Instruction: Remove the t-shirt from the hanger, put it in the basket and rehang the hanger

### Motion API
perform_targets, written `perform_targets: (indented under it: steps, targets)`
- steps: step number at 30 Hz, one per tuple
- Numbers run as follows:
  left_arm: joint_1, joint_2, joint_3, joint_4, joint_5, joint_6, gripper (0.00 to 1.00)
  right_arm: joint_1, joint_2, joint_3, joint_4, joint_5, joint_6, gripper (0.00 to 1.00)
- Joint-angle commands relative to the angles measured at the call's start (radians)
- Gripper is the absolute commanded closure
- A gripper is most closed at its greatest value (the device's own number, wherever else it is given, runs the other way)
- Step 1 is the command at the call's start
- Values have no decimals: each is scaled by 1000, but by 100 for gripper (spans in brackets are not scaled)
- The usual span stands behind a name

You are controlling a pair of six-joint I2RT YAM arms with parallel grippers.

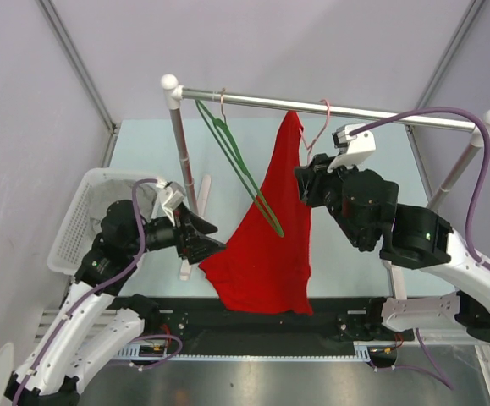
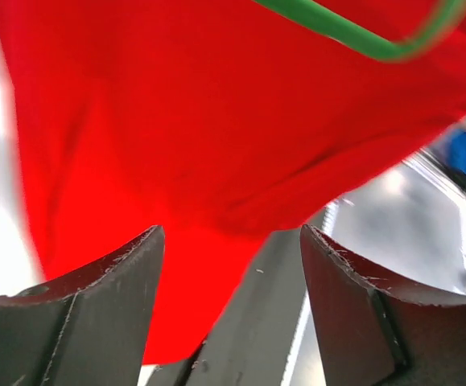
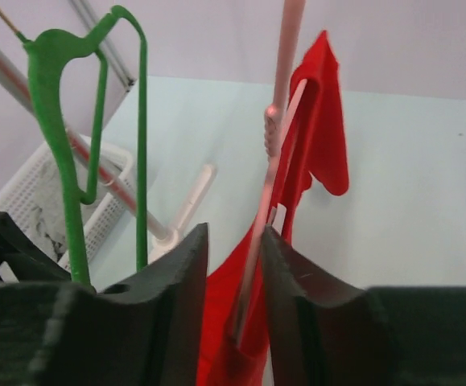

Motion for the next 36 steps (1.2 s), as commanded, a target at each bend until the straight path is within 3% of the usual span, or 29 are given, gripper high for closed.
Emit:
perform_targets:
  steps: [1, 4, 10, 22, 26, 36]
  targets:
    - [-34, -12, -50, 175, 221, -38, 26, -8, -51, -85, 240, -78, 40, 72]
    - [-68, -21, -45, 227, 272, -61, 23, -16, -68, -145, 328, -81, 63, 75]
    - [-147, -83, -36, 308, 203, -93, 11, -31, -92, -202, 448, -87, 88, 79]
    - [-220, -54, -56, 455, 154, -161, 11, -45, -129, -236, 621, -110, 80, 90]
    - [-287, -40, -77, 480, 113, -151, 10, -46, -128, -234, 640, -110, 82, 100]
    - [-506, 22, -30, 503, -28, -121, 10, -46, -180, -241, 638, -156, 120, 100]
